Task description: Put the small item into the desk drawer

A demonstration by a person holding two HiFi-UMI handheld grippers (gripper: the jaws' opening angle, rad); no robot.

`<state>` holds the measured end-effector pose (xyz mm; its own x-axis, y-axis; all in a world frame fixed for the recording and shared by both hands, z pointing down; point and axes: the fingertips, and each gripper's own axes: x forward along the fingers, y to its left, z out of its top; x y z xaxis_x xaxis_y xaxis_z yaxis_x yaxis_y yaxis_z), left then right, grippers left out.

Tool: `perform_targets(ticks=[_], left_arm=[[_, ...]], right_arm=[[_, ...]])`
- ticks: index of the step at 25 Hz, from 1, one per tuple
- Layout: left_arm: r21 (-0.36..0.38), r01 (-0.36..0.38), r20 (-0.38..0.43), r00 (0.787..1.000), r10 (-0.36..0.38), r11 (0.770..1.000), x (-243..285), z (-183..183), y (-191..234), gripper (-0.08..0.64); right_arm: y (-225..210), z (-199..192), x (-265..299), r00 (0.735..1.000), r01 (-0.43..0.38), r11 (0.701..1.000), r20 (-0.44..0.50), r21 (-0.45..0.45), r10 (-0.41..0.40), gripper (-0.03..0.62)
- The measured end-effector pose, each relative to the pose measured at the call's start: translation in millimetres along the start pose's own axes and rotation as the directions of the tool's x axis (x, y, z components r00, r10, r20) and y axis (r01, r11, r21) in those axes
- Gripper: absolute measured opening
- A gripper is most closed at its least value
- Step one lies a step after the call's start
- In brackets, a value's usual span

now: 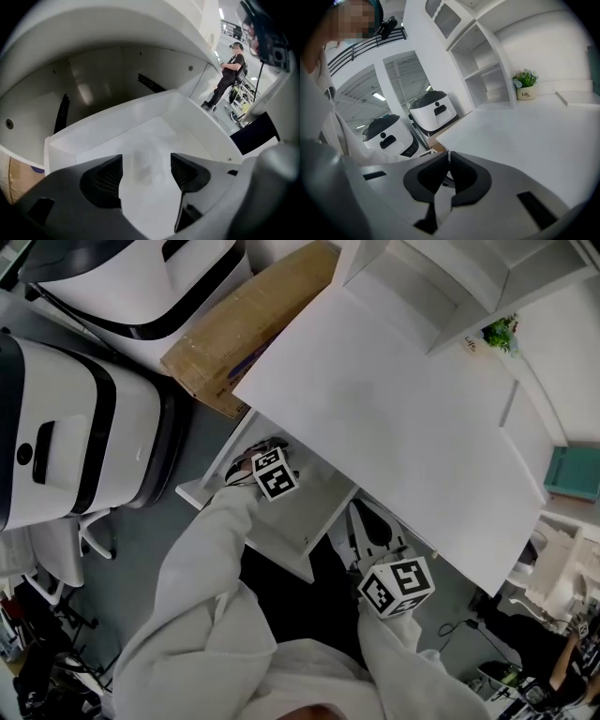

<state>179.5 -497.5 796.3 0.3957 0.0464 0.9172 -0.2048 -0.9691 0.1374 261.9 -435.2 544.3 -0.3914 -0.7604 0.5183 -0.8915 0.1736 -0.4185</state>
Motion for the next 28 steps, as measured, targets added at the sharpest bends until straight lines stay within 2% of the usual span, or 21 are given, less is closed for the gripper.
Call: perform_targets(ticks=[9,14,17,21,28], left_arm=[[-0.010,0.046,0.011,0.999,-0.046,0.999,-61,3,-13,0.319],[0.003,0.073,0.048,0.996,-0.073,0.997,-94,7,-31,0.319],[-0.007,0.083,0.090,0.993,-0.082,0.997,-117,8,-45,0.319],[-0.076,0.057,0.180,0.983,-0.043,0.995,-150,13,-50,0.319],[-0.169,0.062,0.358,0.934,0.002,0.984,-204,15,-61,0.316]], right_arm=[[20,15,-11,0.997,-0.017,1.000,0.077,-0.016,0.018,0.038],[33,19,-20,0.993,-0.018,1.000,0.116,-0.010,0.019,0.038],[41,20,-27,0.990,-0.011,1.000,0.140,-0.006,0.012,0.038],[48,21,-35,0.985,0.006,1.000,0.175,-0.002,-0.005,0.038],[66,22,-48,0.975,0.024,1.000,0.221,-0.015,-0.020,0.038]])
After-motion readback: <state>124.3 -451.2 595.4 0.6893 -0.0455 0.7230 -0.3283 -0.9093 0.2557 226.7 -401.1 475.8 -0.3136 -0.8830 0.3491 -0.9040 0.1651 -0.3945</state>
